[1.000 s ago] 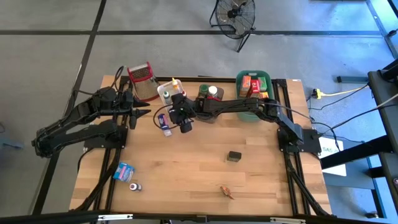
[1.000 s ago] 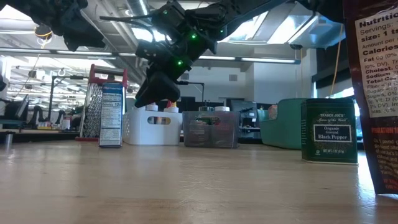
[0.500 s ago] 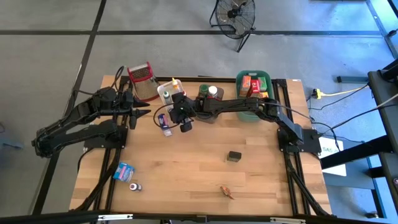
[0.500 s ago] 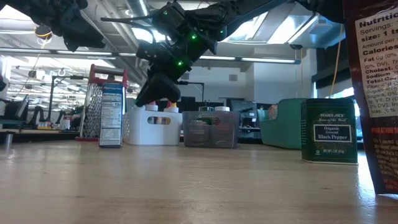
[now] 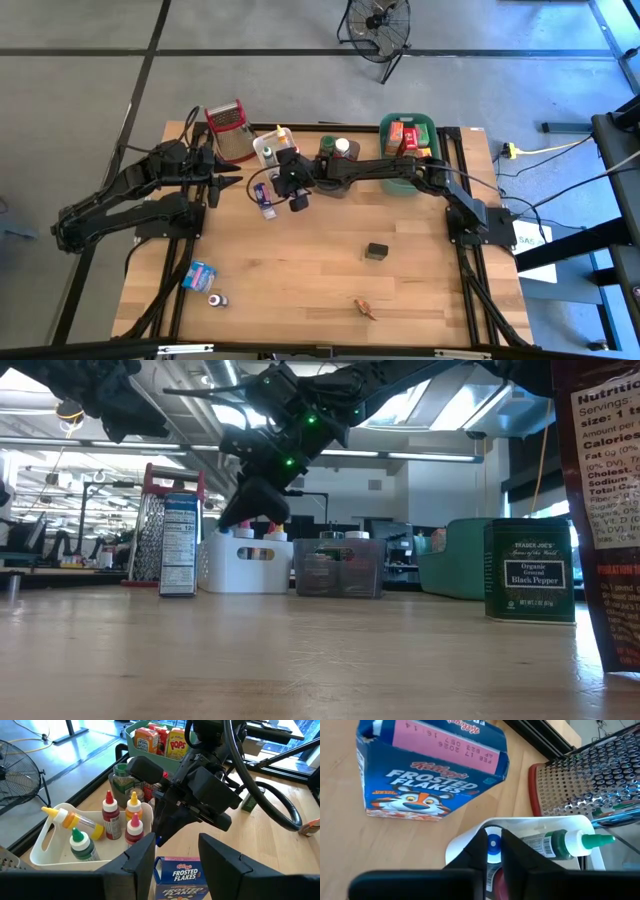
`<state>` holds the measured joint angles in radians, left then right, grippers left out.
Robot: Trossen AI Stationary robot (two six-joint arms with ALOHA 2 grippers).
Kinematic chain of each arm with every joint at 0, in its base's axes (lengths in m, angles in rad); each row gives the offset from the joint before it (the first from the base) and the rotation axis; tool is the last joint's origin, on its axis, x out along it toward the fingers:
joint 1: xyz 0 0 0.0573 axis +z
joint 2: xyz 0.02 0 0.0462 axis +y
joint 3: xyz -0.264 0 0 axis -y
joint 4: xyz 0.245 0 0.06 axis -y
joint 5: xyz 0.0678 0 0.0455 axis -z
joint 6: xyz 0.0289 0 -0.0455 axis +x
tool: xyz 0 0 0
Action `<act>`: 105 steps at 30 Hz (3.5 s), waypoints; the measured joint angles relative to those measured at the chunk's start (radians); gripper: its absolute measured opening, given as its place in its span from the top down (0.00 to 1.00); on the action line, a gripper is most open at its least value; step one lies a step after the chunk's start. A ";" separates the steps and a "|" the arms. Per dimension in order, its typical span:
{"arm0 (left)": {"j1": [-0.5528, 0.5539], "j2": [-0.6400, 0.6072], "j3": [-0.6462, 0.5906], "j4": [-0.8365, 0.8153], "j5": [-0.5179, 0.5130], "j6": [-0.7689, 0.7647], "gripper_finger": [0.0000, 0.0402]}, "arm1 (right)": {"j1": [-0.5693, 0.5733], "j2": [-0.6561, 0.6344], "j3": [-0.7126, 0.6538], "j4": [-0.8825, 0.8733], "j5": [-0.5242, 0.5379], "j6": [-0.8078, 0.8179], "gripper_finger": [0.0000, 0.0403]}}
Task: Pick & Place Kitchen Items
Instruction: Adjust the blue food coloring in the white bin, then adjust the yellow food coloring in the white bin
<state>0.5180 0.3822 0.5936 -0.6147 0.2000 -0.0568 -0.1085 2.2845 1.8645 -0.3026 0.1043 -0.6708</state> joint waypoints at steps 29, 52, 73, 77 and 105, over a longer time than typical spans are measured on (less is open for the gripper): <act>0.000 0.000 0.000 0.001 0.000 0.000 0.64 | -0.017 0.000 0.215 -0.197 -0.015 0.372 0.96; 0.000 0.000 0.000 0.001 0.001 0.000 0.64 | -0.067 0.016 0.222 -0.238 -0.146 0.454 0.96; 0.000 0.000 0.000 0.001 0.001 0.000 0.64 | -0.068 0.040 0.221 -0.241 -0.142 0.465 0.95; 0.000 0.000 0.000 0.000 0.001 0.000 0.64 | -0.068 0.040 0.221 -0.244 -0.143 0.465 0.95; 0.000 0.000 0.000 0.000 0.001 0.000 0.64 | 0.025 -0.011 0.221 -0.218 0.233 0.481 0.47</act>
<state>0.5179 0.3821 0.5934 -0.6144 0.2008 -0.0570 -0.0832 2.2731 2.0853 -0.5206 0.3368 -0.1894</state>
